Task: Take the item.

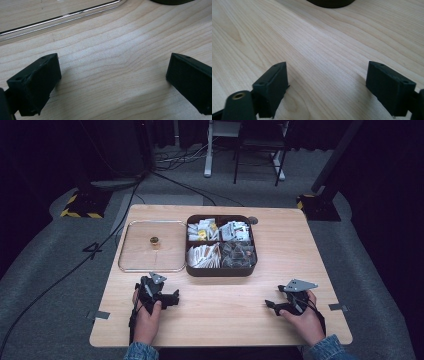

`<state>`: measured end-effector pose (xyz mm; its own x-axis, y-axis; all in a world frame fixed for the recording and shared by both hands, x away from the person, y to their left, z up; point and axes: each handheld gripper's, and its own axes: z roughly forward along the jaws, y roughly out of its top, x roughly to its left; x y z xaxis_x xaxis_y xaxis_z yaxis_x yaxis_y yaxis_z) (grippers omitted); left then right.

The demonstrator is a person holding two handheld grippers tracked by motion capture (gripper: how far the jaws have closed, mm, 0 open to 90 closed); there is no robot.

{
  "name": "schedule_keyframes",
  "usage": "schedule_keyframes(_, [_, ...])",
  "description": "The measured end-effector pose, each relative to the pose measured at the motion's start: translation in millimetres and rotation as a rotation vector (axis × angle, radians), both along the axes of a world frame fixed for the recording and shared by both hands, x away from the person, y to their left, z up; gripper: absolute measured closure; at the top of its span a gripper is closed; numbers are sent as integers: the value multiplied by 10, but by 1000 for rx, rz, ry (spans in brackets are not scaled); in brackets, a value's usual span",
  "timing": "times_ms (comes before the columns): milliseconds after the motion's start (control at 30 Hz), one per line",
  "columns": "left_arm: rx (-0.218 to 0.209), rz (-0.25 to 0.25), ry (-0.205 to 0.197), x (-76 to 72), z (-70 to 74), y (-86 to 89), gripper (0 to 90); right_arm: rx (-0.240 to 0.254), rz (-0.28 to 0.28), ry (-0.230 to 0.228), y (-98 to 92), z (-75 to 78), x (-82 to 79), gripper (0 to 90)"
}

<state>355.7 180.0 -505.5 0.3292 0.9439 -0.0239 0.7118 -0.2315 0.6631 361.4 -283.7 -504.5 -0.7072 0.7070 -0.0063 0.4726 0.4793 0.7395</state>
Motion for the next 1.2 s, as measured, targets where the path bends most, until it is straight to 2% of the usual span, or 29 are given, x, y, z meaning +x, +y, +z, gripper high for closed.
schedule_keyframes(200, [0,-2,2,2,1,-1,0,0,-9,5,2,-2,4,154])
schedule_keyframes(300, [0,-1,2,3,1,-2,1,6,30,-2,3,1,-9,216])
schedule_keyframes(400, [-1,-1,2,3,1,-2,1,10,42,-7,6,5,-20,246])
schedule_keyframes(600, [0,-3,2,5,1,-2,1,-16,66,-65,50,38,-22,254])
schedule_keyframes(667, [0,-4,2,5,1,-1,1,-1,67,-81,36,102,2,259])
schedule_keyframes(767, [2,-4,1,3,2,-2,1,34,72,-75,4,208,61,273])
schedule_keyframes(900, [5,-4,-3,-6,1,-5,4,38,68,-71,-29,324,141,294])
schedule_keyframes(1033, [4,8,-3,-15,1,-12,4,52,74,-28,-62,520,295,331])
schedule_keyframes(1167, [-2,11,1,-19,0,-16,4,60,67,-24,-62,628,374,340])
schedule_keyframes(1200, [1,10,-1,-17,0,-14,3,63,71,-24,-46,716,434,339])
